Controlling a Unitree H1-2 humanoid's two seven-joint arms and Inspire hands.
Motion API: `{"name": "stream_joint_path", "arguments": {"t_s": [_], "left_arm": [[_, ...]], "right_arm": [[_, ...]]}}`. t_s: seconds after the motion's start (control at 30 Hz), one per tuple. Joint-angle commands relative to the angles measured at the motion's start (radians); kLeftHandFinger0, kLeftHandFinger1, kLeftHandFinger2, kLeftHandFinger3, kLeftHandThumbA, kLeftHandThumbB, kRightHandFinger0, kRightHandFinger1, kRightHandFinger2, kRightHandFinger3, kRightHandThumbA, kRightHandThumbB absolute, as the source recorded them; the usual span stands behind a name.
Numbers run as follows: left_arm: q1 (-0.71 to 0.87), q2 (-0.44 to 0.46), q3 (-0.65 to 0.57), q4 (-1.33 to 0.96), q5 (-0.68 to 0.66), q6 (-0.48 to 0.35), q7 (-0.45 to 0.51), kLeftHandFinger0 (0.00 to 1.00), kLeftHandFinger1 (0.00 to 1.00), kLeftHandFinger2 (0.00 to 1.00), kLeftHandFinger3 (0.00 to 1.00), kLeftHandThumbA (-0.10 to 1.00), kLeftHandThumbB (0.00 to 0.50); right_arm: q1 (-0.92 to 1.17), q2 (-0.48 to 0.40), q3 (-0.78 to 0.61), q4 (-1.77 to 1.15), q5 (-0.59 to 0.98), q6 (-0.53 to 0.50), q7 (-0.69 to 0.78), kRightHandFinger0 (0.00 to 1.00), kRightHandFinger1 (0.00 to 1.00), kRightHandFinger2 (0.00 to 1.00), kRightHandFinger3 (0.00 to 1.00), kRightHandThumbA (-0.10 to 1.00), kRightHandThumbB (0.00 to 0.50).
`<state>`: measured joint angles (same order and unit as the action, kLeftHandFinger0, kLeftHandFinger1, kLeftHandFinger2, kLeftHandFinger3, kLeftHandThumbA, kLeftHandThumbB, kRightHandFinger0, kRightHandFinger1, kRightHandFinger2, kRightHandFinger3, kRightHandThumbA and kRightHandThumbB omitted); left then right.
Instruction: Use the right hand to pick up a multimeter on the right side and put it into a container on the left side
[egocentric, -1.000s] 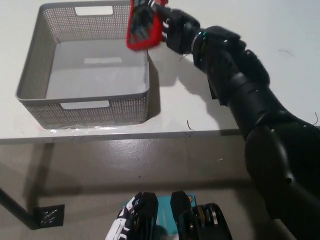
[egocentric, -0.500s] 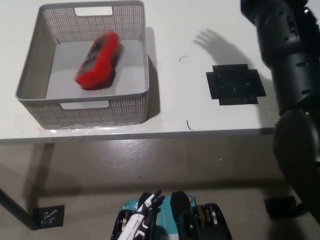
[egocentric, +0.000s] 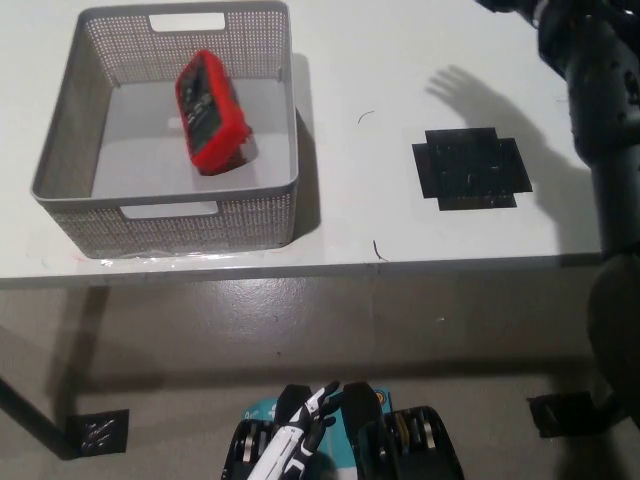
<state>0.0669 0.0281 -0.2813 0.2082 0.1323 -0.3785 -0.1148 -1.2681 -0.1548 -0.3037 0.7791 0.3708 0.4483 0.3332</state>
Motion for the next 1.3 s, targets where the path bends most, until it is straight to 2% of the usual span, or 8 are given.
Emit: {"name": "stream_joint_path", "arguments": {"t_s": [0.0, 0.33, 0.43, 0.6, 0.7, 0.8, 1.03, 1.27], "left_arm": [[-0.002, -0.003, 0.007, -0.008, -0.011, -0.013, -0.006, 1.00, 1.00, 1.00, 1.00, 1.00, 0.432], [0.019, 0.009, 0.048, -0.017, -0.047, -0.029, 0.011, 1.00, 1.00, 1.00, 1.00, 1.00, 0.413], [0.006, 0.001, 0.058, -0.017, -0.025, -0.027, 0.035, 1.00, 1.00, 1.00, 1.00, 1.00, 0.440], [-0.018, 0.002, 0.069, -0.023, -0.054, -0.013, 0.024, 1.00, 1.00, 1.00, 1.00, 1.00, 0.426], [-0.011, 0.005, 0.078, -0.029, -0.063, -0.009, 0.026, 1.00, 1.00, 1.00, 1.00, 1.00, 0.435], [-0.012, 0.004, 0.087, -0.038, -0.084, -0.009, 0.023, 1.00, 1.00, 1.00, 1.00, 1.00, 0.412], [-0.007, -0.008, 0.096, -0.034, -0.062, -0.016, 0.026, 1.00, 1.00, 1.00, 1.00, 1.00, 0.404], [0.021, 0.002, 0.110, -0.064, -0.065, 0.001, 0.019, 1.00, 1.00, 1.00, 1.00, 1.00, 0.392]], "right_arm": [[0.040, -0.036, 0.010, -0.223, 0.074, 0.022, 0.052, 1.00, 1.00, 1.00, 1.00, 1.00, 0.497], [0.548, -0.137, 0.116, -1.076, -0.133, -0.089, 0.037, 1.00, 1.00, 1.00, 1.00, 1.00, 0.412], [0.719, -0.157, 0.080, -1.256, -0.118, -0.129, 0.064, 1.00, 1.00, 1.00, 1.00, 0.99, 0.439], [0.964, -0.156, 0.023, -1.450, -0.171, -0.246, 0.061, 1.00, 1.00, 1.00, 1.00, 1.00, 0.500], [1.069, -0.126, 0.028, -1.500, -0.177, -0.297, 0.062, 1.00, 1.00, 1.00, 1.00, 1.00, 0.500], [1.183, -0.083, 0.050, -1.481, -0.149, -0.404, 0.090, 1.00, 1.00, 1.00, 1.00, 1.00, 0.424], [1.435, 0.000, 0.150, -1.390, -0.175, -0.571, 0.111, 1.00, 1.00, 1.00, 1.00, 1.00, 0.427], [1.529, 0.028, 0.263, -1.214, -0.256, -0.621, 0.078, 1.00, 1.00, 1.00, 1.00, 1.00, 0.445]]}}
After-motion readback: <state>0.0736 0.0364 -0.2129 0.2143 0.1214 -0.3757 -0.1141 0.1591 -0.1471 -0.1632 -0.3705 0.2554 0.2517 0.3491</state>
